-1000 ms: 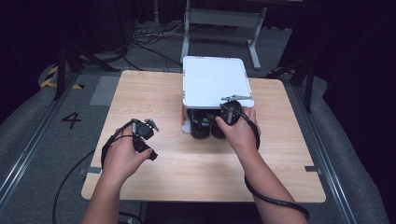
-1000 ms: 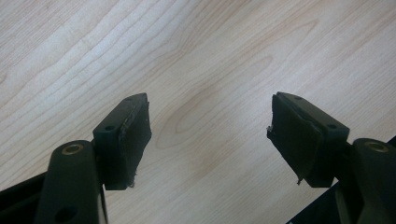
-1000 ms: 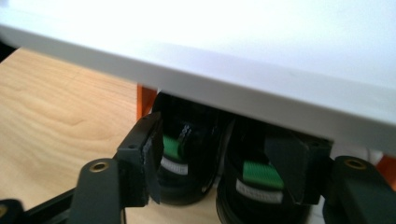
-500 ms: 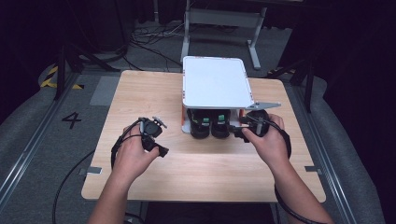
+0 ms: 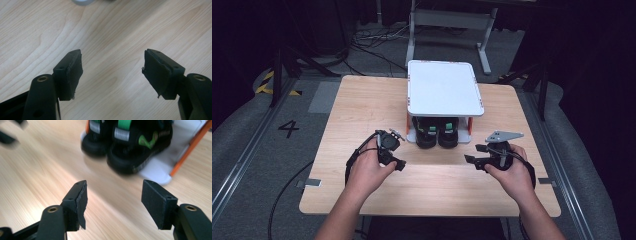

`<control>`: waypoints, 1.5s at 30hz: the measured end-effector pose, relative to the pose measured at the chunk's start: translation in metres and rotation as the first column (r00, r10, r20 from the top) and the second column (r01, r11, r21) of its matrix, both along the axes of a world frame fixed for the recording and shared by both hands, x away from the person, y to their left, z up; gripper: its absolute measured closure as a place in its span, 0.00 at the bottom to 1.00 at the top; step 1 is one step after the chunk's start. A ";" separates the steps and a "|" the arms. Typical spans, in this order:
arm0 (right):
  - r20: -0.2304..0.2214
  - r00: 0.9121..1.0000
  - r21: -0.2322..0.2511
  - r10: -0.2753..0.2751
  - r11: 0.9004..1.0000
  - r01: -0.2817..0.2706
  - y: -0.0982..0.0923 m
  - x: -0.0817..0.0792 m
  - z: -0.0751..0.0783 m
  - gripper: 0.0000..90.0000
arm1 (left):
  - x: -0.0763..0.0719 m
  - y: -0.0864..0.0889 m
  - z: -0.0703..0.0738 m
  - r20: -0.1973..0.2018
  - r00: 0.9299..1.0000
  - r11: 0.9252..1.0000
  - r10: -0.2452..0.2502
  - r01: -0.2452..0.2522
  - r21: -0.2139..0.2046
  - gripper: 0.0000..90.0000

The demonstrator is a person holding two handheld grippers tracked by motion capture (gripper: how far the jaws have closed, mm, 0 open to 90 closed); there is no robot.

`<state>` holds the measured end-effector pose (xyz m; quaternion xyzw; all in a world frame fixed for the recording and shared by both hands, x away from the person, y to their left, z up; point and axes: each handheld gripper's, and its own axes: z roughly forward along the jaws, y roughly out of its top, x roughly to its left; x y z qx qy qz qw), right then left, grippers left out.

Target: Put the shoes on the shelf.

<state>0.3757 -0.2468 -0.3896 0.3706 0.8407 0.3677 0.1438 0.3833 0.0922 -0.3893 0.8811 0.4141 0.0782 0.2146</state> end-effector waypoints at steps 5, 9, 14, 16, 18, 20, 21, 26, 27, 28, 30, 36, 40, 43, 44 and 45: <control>-0.017 0.999 0.047 -0.035 0.998 0.036 -0.004 0.001 -0.008 0.54 | -0.001 -0.005 -0.006 0.029 1.000 1.000 0.007 -0.006 -0.024 0.37; -0.012 0.999 0.032 -0.053 0.998 0.054 0.002 0.005 -0.019 0.55 | 0.000 -0.015 -0.016 0.028 1.000 0.999 0.010 -0.009 -0.041 0.43; -0.002 0.999 0.002 -0.038 0.999 0.038 0.011 0.011 -0.031 0.61 | 0.006 -0.023 -0.027 0.087 0.995 0.998 0.043 -0.039 -0.054 0.47; -0.004 0.999 0.015 -0.038 0.999 0.039 0.014 0.013 -0.037 0.68 | 0.008 -0.026 -0.033 0.101 0.993 0.997 0.058 -0.052 -0.060 0.45; -0.010 0.999 0.041 -0.037 0.998 0.038 0.016 0.017 -0.043 0.74 | 0.011 -0.029 -0.040 0.119 0.990 0.995 0.073 -0.064 -0.072 0.43; -0.004 0.999 0.049 -0.046 0.998 0.046 0.018 0.022 -0.050 0.79 | 0.015 -0.034 -0.046 0.154 0.986 0.995 0.071 -0.059 -0.078 0.52; 0.003 0.999 0.060 -0.043 0.997 0.043 0.019 0.026 -0.054 0.81 | 0.017 -0.036 -0.049 0.164 0.984 0.995 0.073 -0.060 -0.083 0.53; 0.023 0.999 0.074 -0.046 0.996 0.044 0.026 0.035 -0.061 0.85 | 0.029 -0.046 -0.055 0.157 0.984 0.987 0.080 -0.056 -0.152 0.69; 0.026 0.999 0.078 -0.044 0.996 0.042 0.028 0.037 -0.062 0.86 | 0.032 -0.048 -0.056 0.159 0.984 0.985 0.079 -0.053 -0.167 0.72; 0.030 0.999 0.084 -0.044 0.996 0.041 0.030 0.039 -0.063 0.87 | 0.034 -0.049 -0.057 0.150 0.985 0.981 0.085 -0.057 -0.187 0.76; 0.037 0.998 0.091 -0.049 0.995 0.045 0.032 0.042 -0.064 0.88 | 0.037 -0.051 -0.060 0.153 0.984 0.977 0.094 -0.062 -0.202 0.78; 0.022 0.997 0.134 -0.069 0.989 0.066 0.033 0.053 -0.072 0.93 | 0.049 -0.051 -0.062 0.165 0.979 0.966 0.121 -0.078 -0.245 0.87; 0.059 0.995 0.119 -0.079 0.990 0.072 0.036 0.059 -0.076 0.93 | 0.057 -0.052 -0.067 0.202 0.967 0.960 0.153 -0.098 -0.261 0.88; 0.064 0.993 0.127 -0.102 0.988 0.093 0.038 0.069 -0.079 0.94 | 0.068 -0.055 -0.071 0.230 0.957 0.958 0.179 -0.117 -0.261 0.85; 0.064 0.992 0.133 -0.105 0.987 0.095 0.039 0.073 -0.079 0.94 | 0.071 -0.056 -0.073 0.232 0.954 0.955 0.190 -0.124 -0.271 0.85; 0.067 0.991 0.137 -0.114 0.985 0.104 0.040 0.076 -0.080 0.94 | 0.075 -0.057 -0.073 0.237 0.951 0.952 0.199 -0.131 -0.276 0.84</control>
